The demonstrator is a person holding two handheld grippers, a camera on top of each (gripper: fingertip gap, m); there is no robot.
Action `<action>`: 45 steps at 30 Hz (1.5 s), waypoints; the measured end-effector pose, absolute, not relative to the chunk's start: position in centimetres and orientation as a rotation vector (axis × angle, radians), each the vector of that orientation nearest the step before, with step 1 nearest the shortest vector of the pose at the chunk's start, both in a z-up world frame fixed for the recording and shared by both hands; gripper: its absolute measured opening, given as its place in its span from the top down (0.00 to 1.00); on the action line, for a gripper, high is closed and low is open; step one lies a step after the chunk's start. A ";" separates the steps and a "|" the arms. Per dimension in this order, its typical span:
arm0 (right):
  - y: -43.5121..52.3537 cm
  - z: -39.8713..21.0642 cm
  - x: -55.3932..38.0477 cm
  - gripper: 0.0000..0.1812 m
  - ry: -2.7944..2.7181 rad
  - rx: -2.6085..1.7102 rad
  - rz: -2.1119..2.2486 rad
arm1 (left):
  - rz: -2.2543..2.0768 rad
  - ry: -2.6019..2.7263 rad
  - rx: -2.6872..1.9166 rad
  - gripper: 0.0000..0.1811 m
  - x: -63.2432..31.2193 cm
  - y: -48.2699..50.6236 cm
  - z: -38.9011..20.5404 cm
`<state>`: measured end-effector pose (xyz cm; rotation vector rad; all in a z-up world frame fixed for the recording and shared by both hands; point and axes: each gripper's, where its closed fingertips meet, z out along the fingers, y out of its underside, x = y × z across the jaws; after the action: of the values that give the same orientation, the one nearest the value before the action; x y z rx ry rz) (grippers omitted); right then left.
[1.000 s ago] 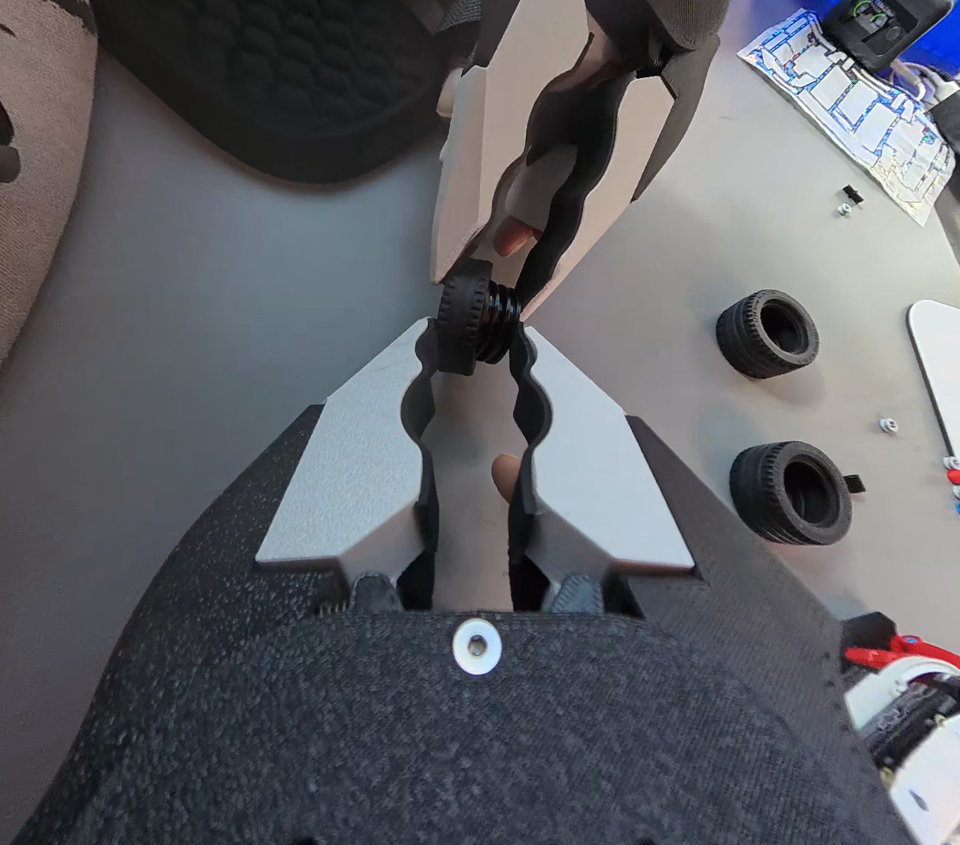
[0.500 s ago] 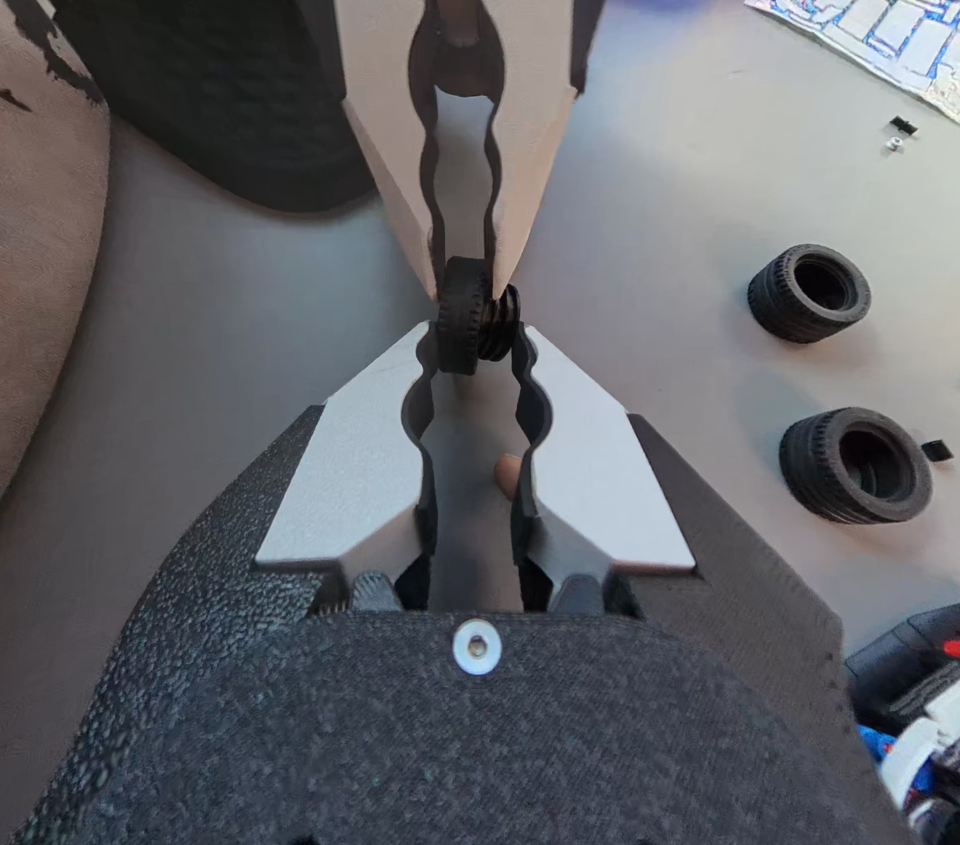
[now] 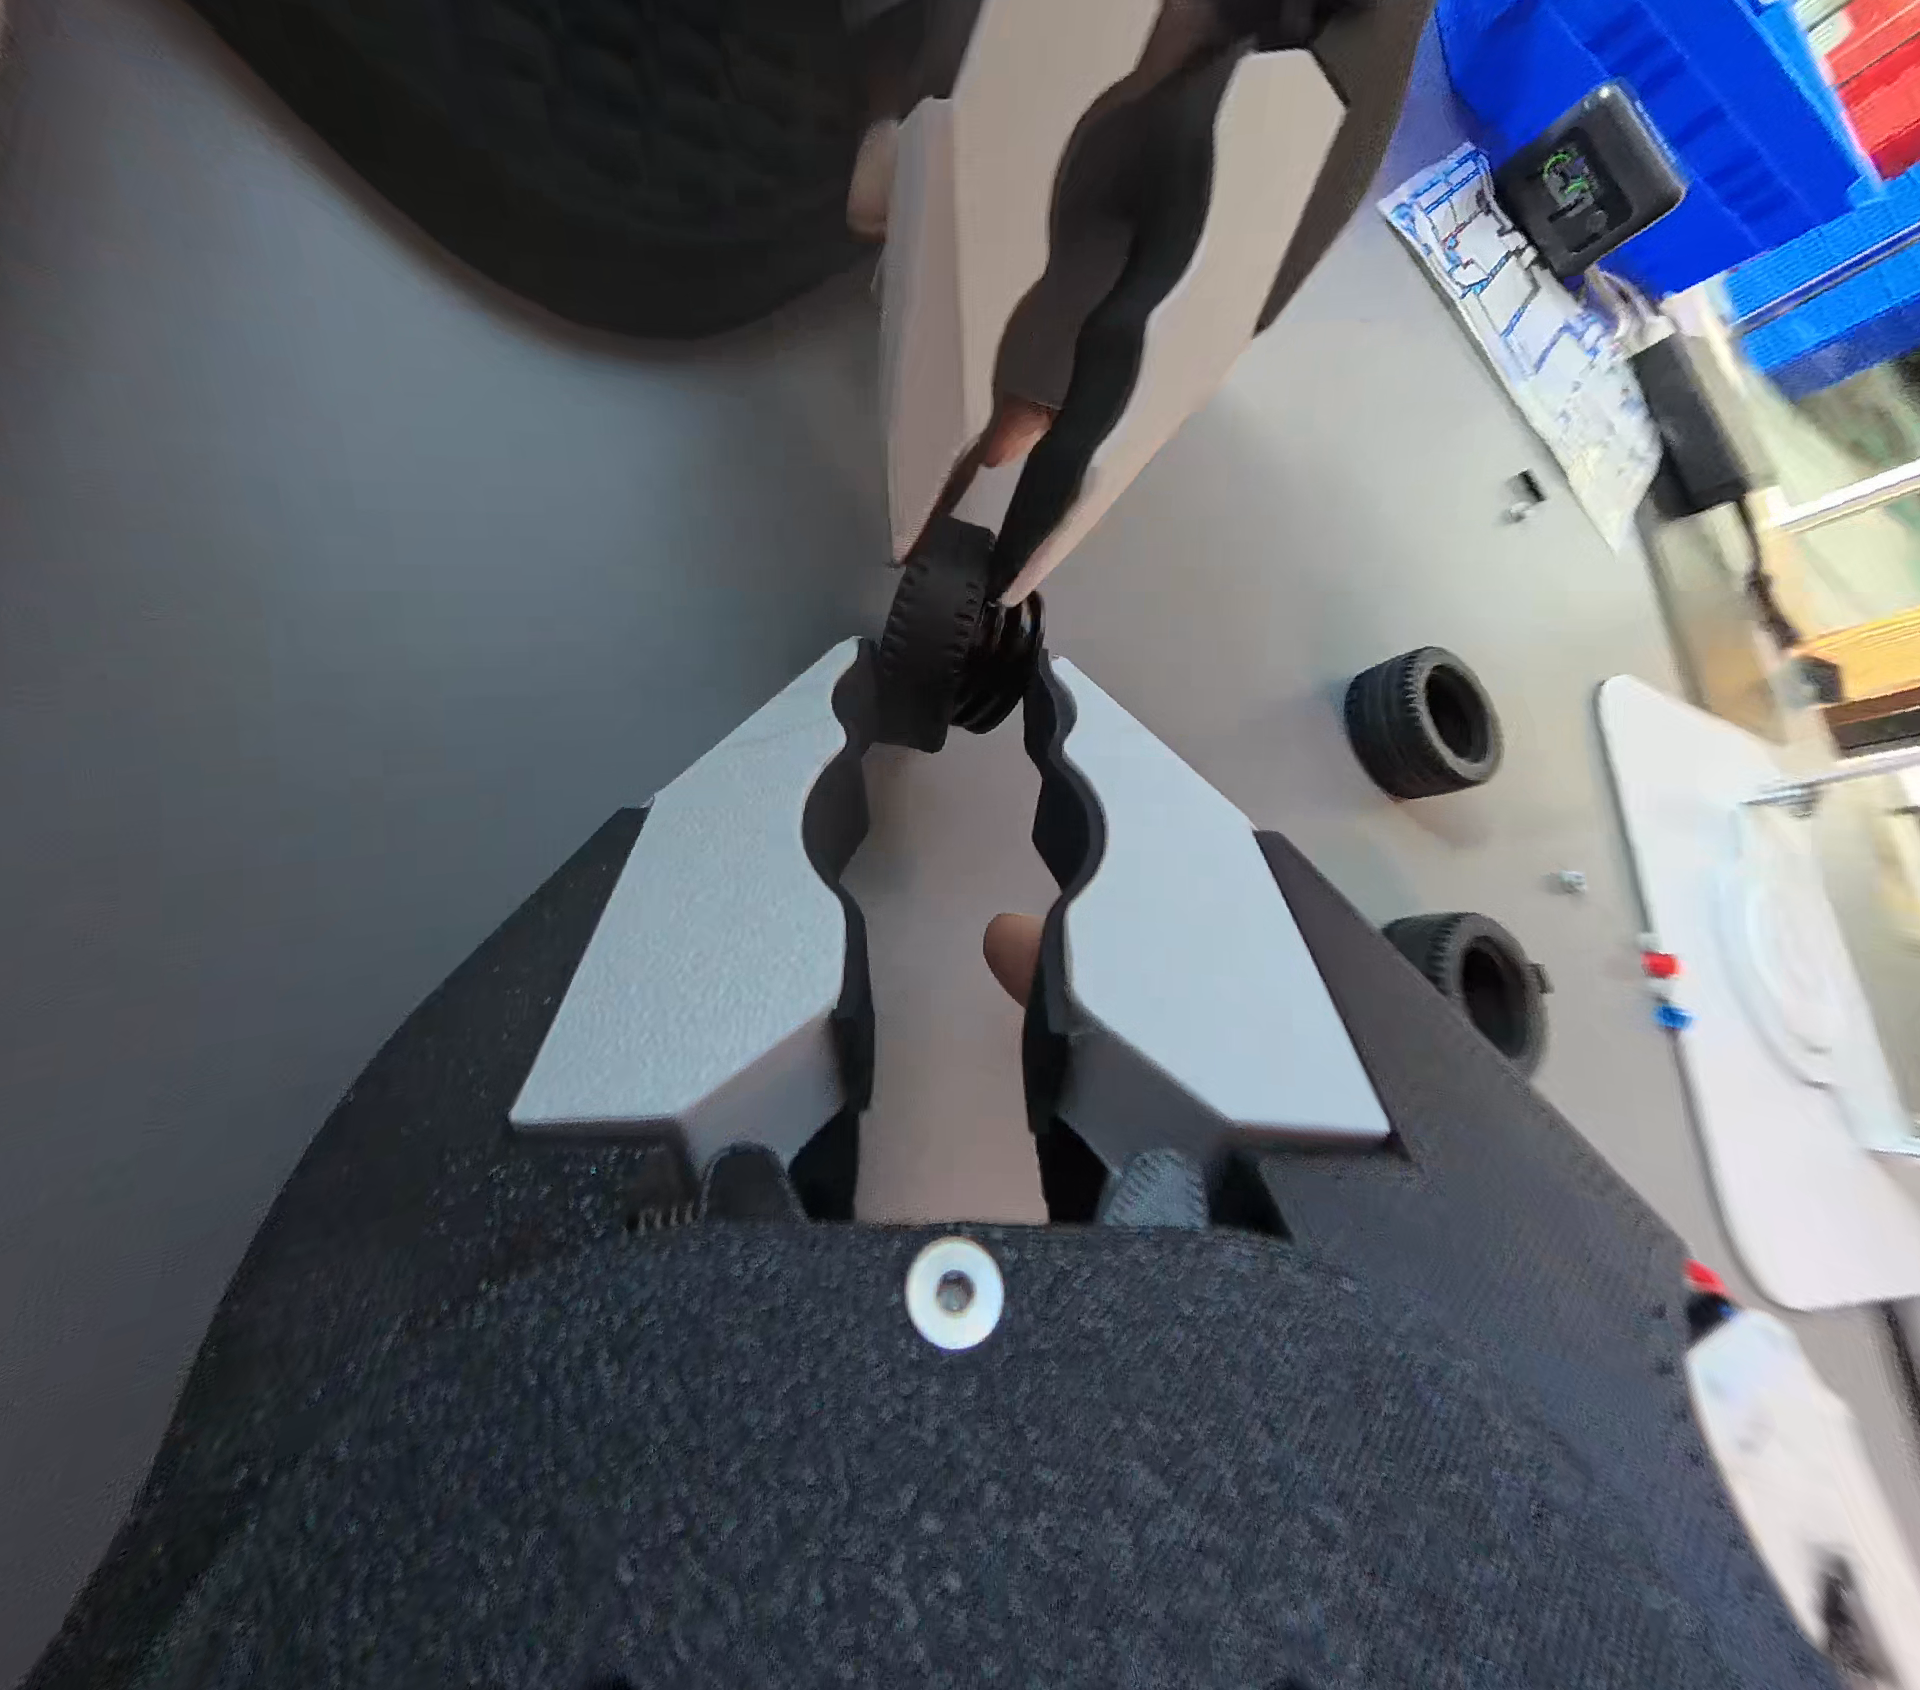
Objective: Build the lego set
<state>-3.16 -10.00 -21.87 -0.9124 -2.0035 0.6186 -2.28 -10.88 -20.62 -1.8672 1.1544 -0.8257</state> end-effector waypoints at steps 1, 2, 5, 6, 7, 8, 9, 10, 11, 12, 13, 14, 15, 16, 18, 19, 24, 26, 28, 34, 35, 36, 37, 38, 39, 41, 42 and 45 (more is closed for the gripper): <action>-10.2 -21.8 -3.2 0.85 -1.981 -0.995 0.736 | -0.786 1.184 -1.841 0.94 -2.4 -11.0 -20.6; -10.4 -21.7 -3.2 0.85 -1.979 -1.052 0.851 | -0.758 1.201 -1.832 0.93 -2.5 -11.1 -20.7; -11.0 -21.1 -2.8 0.84 -2.014 -1.208 1.168 | -0.609 1.313 -1.779 0.93 -2.8 -11.5 -20.8; -11.0 -20.9 -2.8 0.84 -2.018 -1.275 1.272 | -0.564 1.343 -1.763 0.93 -2.9 -11.5 -20.8; -11.2 -20.7 -2.7 0.83 -2.023 -1.331 1.368 | -0.526 1.370 -1.748 0.93 -3.0 -11.6 -20.8; -11.2 -20.5 -2.8 0.85 -2.027 -1.374 1.439 | -0.496 1.397 -1.734 0.93 -3.1 -11.8 -20.8; -11.0 -20.5 -3.0 0.87 -2.025 -1.409 1.458 | -0.465 1.415 -1.722 0.93 -3.1 -11.9 -20.9; -11.1 -20.6 -2.9 0.88 -2.050 -1.420 1.477 | -0.431 1.432 -1.711 0.93 -3.1 -12.0 -20.9; -11.1 -20.6 -3.0 0.88 -2.066 -1.441 1.496 | -0.400 1.449 -1.701 0.93 -3.2 -12.0 -20.9; -11.1 -20.6 -3.0 0.89 -2.080 -1.464 1.527 | -0.379 1.462 -1.694 0.93 -3.2 -12.1 -20.9; -11.1 -20.6 -3.0 0.90 -2.094 -1.500 1.558 | -0.367 1.471 -1.688 0.93 -3.2 -12.2 -21.0; -11.1 -20.5 -3.1 0.92 -2.097 -1.534 1.590 | -0.357 1.479 -1.680 0.93 -3.2 -12.2 -21.0; -11.0 -20.4 -3.3 0.95 -2.082 -1.574 1.619 | -0.350 1.487 -1.671 0.93 -3.2 -12.3 -21.0; -11.0 -20.4 -3.4 0.97 -2.076 -1.624 1.661 | -0.343 1.493 -1.664 0.93 -3.2 -12.3 -21.0; -11.0 -20.5 -3.4 0.96 -2.080 -1.716 1.683 | -0.321 1.498 -1.657 0.93 -3.2 -12.3 -21.0; -11.0 -20.5 -3.5 0.96 -2.100 -1.711 1.648 | -0.317 1.497 -1.657 0.93 -3.2 -12.3 -21.0; -11.2 -20.7 -3.3 0.98 -2.296 -1.485 1.300 | -0.382 1.450 -1.688 0.93 -3.3 -12.4 -21.1; -11.5 -20.8 -3.2 0.98 -2.367 -1.323 1.110 | -0.432 1.426 -1.714 0.93 -3.4 -12.5 -21.2; -11.7 -20.8 -3.3 0.98 -2.381 -1.255 1.008 | -0.444 1.416 -1.725 0.94 -3.5 -12.7 -21.3; -12.2 -21.0 -4.0 0.98 -2.373 -1.174 0.858 | -0.438 1.413 -1.750 0.95 -4.0 -13.0 -21.6; -12.3 -21.1 -4.0 0.99 -2.385 -1.157 0.822 | -0.439 1.416 -1.753 0.95 -4.0 -13.1 -21.7; -12.4 -21.1 -4.0 0.99 -2.396 -1.141 0.791 | -0.442 1.420 -1.755 0.95 -4.1 -13.2 -21.7; -12.7 -21.2 -4.0 1.00 -2.409 -1.124 0.765 | -0.440 1.432 -1.753 0.95 -4.1 -13.4 -21.9; -13.7 -21.6 -3.7 1.00 -2.460 -1.088 0.782 | -0.418 1.407 -1.735 0.97 -4.1 -13.1 -21.6; -16.6 -21.7 -3.3 1.00 -2.493 -1.078 0.943 | -0.377 1.321 -1.697 0.98 -4.2 -12.0 -20.4; -17.2 -24.4 -3.4 1.00 -2.542 -0.985 0.701 | -0.371 1.394 -1.716 1.00 -4.2 -12.0 -20.3; -16.7 -23.7 -3.8 1.00 -2.507 -0.946 0.690 | -0.286 1.457 -1.753 1.00 -4.6 -11.9 -21.1; -15.9 -22.7 -3.1 1.00 -2.509 -1.079 0.737 | -0.268 1.393 -1.758 1.00 -5.4 -11.5 -20.5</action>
<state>-3.06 -15.86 -22.67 -1.0791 -2.5090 0.7366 -5.35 -11.53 -20.49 -1.7578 1.3933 -0.2683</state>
